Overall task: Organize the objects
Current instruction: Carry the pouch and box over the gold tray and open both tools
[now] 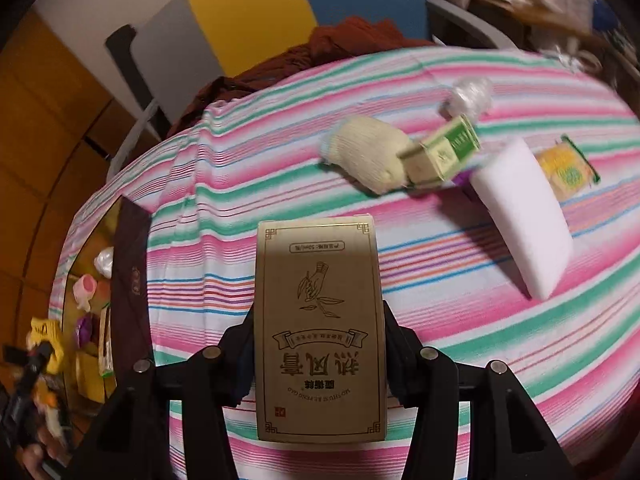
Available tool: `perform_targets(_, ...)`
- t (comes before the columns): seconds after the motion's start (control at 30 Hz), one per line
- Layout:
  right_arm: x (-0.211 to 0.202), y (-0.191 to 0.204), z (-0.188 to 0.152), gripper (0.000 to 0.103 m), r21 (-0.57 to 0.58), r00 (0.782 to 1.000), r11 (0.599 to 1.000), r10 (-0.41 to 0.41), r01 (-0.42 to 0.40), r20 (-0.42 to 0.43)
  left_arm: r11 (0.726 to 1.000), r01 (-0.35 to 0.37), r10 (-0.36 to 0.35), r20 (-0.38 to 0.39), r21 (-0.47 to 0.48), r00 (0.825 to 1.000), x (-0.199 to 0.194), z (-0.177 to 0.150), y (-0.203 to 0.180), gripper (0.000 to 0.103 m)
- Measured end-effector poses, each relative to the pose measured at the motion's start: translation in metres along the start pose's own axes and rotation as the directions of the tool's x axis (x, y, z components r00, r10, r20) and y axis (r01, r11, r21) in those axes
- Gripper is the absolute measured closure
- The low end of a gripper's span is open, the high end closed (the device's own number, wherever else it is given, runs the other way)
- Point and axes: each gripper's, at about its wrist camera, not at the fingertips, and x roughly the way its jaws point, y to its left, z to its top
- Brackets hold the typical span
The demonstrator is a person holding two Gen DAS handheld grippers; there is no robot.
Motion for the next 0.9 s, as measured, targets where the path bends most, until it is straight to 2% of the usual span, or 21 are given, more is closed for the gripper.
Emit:
perform_targets(0.17,-0.006,0.036,-0.008,0.05,-0.125,0.999,0.992,-0.031,0.033,0.017,0.998,-0.043,0.042,-0.011,-0.034,0.999,0.001,-0.001,0.02,0.067)
perform_targets(0.27,-0.015,0.06,-0.01,0.05,-0.175,0.999,0.984,-0.009,0.016,0.044,0.997,-0.056,0.056,-0.015,-0.045,0.998,0.001,-0.002,0.027,0.067)
perform_targets(0.37,-0.025,0.091,-0.011,0.05,-0.219,0.996,0.975,0.056,-0.04,0.066,0.997,-0.051,0.051,-0.015,-0.055,0.999,0.0,-0.001,0.033,0.067)
perform_targets(0.5,-0.031,0.146,-0.018,0.05,-0.298,0.985,0.946,0.153,-0.124,0.075,0.993,-0.029,0.028,-0.007,-0.115,1.0,-0.002,0.009,0.051,0.067)
perform_targets(0.63,-0.022,0.198,-0.025,0.05,-0.336,0.971,0.919,0.235,-0.208,0.042,0.977,0.038,-0.042,-0.018,-0.212,0.999,0.002,0.02,0.076,0.066)
perform_targets(0.77,-0.002,0.237,-0.026,0.05,-0.327,0.96,0.907,0.28,-0.266,-0.006,0.964,0.024,-0.031,-0.021,-0.264,0.999,0.008,0.035,0.094,0.066)
perform_targets(0.83,0.009,0.255,-0.026,0.05,-0.322,0.953,0.9,0.301,-0.294,-0.03,0.961,0.027,-0.033,-0.017,-0.276,0.999,0.012,0.043,0.098,0.062)
perform_targets(0.9,0.022,0.269,-0.027,0.049,-0.296,0.948,0.901,0.316,-0.316,-0.051,0.959,0.013,-0.017,-0.01,-0.284,1.0,0.017,0.053,0.102,0.054)
